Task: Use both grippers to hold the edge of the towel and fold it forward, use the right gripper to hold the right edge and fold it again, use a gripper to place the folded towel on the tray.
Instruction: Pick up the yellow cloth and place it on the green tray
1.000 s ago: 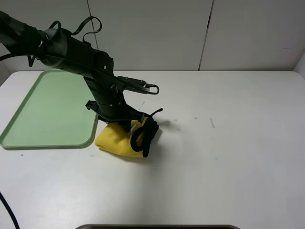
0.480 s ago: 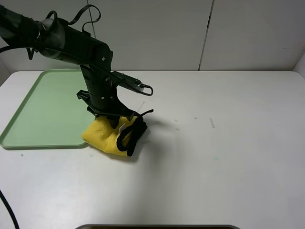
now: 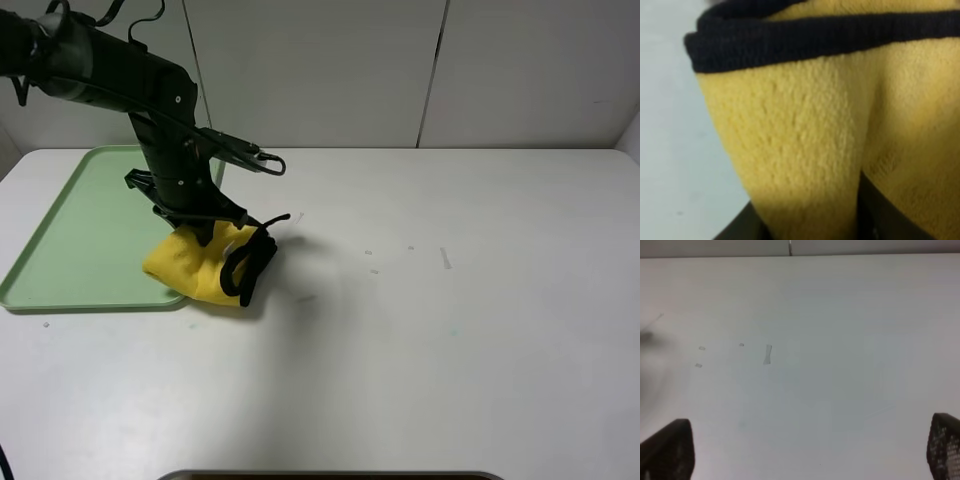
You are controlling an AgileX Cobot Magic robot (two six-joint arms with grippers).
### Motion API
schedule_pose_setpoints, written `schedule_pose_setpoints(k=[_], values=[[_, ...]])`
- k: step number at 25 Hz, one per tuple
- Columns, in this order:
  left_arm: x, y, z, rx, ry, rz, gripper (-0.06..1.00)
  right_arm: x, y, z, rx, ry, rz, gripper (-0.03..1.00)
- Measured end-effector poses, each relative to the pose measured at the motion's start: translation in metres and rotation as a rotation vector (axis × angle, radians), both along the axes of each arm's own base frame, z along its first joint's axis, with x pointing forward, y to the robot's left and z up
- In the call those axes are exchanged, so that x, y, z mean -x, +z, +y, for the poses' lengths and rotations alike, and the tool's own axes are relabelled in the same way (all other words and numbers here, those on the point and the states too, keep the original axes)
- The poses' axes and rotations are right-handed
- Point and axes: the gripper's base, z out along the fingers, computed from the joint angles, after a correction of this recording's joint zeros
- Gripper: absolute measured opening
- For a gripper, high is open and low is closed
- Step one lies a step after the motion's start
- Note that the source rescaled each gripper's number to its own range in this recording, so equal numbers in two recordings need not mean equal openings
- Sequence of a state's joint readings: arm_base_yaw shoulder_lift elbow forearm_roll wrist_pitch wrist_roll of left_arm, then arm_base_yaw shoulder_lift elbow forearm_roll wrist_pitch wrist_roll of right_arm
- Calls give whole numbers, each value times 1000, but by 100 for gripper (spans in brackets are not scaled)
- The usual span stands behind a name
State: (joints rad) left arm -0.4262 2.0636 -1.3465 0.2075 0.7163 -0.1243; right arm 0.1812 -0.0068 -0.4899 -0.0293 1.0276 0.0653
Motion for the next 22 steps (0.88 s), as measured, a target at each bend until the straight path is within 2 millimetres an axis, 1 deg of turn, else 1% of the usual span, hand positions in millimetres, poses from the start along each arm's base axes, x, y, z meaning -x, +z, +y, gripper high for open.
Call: schedule_pose_setpoints(k=[12,13,15,19,20,22], values=[[-16,3,53,-16,93,17,29,0,0,0,0,0,0,100],[-19,3,64,-13,117,10,29,0,0,0,0,0,0,100],[-23,3,74,-6,130,-7,29,0,0,0,0,0,0,100],[-30,4,93,5,156,-44,29,0,0,0,0,0,0,100],[-30,4,93,5,156,-44,29,0,0,0,0,0,0,100],[-33,4,103,6,180,-55,29,0,0,0,0,0,0,100]])
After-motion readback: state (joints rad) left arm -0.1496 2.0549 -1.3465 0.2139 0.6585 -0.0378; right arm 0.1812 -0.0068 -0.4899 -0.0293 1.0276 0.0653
